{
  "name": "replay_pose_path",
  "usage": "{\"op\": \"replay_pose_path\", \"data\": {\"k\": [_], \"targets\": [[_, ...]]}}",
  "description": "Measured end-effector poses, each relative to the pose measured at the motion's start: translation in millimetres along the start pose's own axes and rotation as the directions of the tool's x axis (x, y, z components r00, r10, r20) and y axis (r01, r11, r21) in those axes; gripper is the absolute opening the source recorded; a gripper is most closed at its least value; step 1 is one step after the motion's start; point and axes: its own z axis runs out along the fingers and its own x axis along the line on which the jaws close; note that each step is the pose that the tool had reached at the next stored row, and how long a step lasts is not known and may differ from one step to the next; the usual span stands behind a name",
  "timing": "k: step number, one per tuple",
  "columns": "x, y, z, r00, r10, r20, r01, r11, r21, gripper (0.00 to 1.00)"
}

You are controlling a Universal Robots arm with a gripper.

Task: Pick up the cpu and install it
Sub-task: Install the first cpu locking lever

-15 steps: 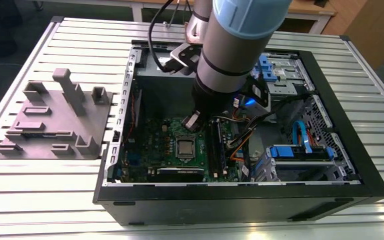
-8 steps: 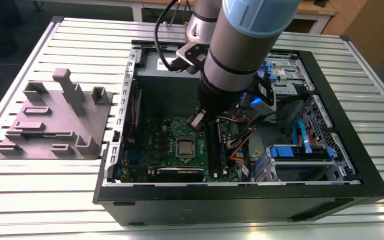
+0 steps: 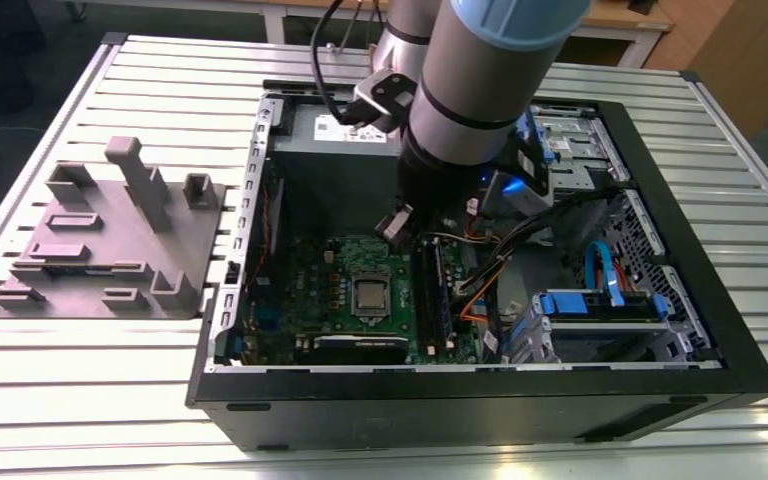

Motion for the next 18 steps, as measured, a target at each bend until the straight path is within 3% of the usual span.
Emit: {"op": "replay_pose_path", "data": {"k": [7, 12, 18], "targets": [[-12.0, 9.5, 2.2, 1.0, -0.002, -0.0003, 0.002, 1.0, -0.0001, 0.1], [-12.9, 10.2, 7.3, 0.999, -0.044, -0.0057, 0.044, 0.999, -0.0025, 0.1], [-10.3, 13.6, 15.7, 0.9984, -0.057, -0.0034, 0.057, 0.9984, 0.0015, 0.1]]}}
